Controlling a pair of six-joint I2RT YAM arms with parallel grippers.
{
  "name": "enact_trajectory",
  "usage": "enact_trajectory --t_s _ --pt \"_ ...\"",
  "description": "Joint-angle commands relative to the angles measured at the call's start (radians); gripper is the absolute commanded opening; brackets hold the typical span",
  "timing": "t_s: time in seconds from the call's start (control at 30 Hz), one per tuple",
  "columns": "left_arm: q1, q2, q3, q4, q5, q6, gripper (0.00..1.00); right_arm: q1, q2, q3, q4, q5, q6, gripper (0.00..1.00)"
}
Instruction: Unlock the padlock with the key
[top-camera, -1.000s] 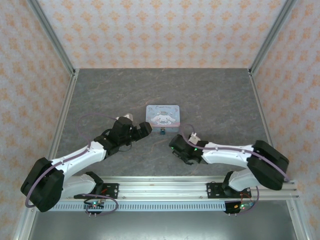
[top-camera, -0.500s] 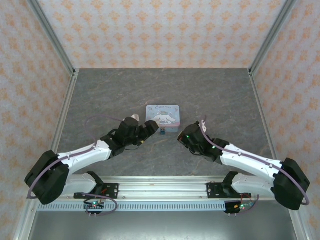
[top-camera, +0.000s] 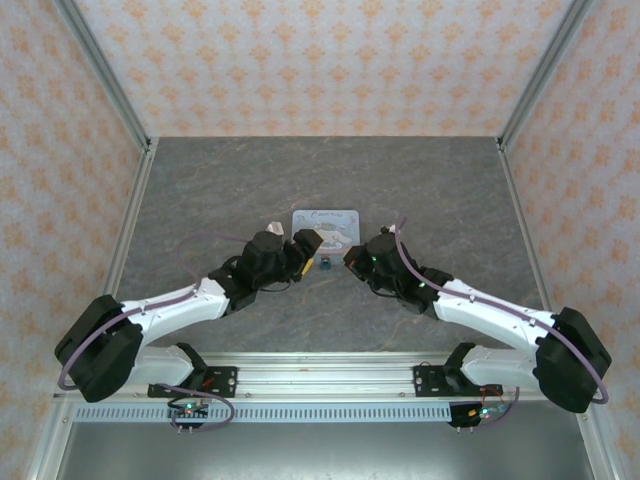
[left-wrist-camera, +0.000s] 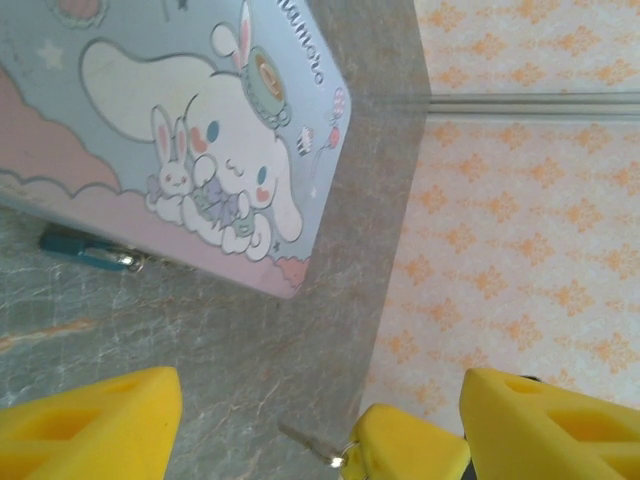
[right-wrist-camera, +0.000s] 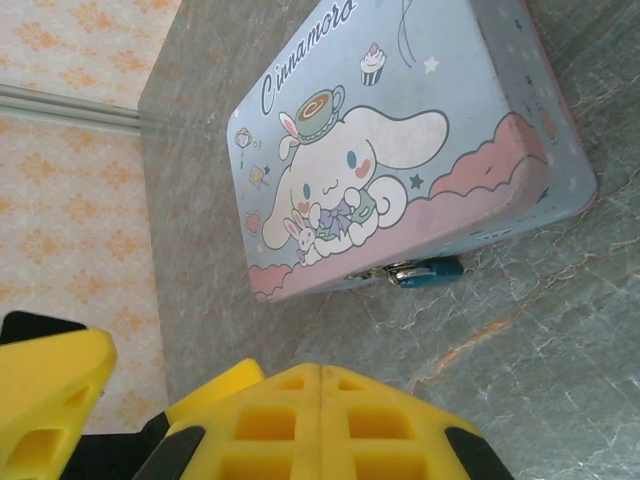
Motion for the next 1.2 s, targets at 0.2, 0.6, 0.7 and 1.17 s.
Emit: enact_trajectory --t_s 0.2,0.6,0.7,1.17 --pt "-0.006 -0.091 0.006 -0.143 -0.080 0.081 0.79 -0.003 -0.022 -0.082 -0.101 -0.078 -0.017 0.00" --pt "-0.006 -0.097 -0.048 -0.146 -0.092 0.104 0.80 0.034 0.230 -0.043 -0.209 -0.057 -0.139 0.00" --pt "-0.006 -0.100 -0.043 -0.157 -0.096 0.114 0.80 0.048 0.271 -0.030 -0.220 -0.045 -0.147 0.00" --pt "-0.006 -0.085 -0.041 -0.141 -0.098 0.122 0.81 0.066 0.236 0.015 -0.303 -0.024 -0.193 0.43"
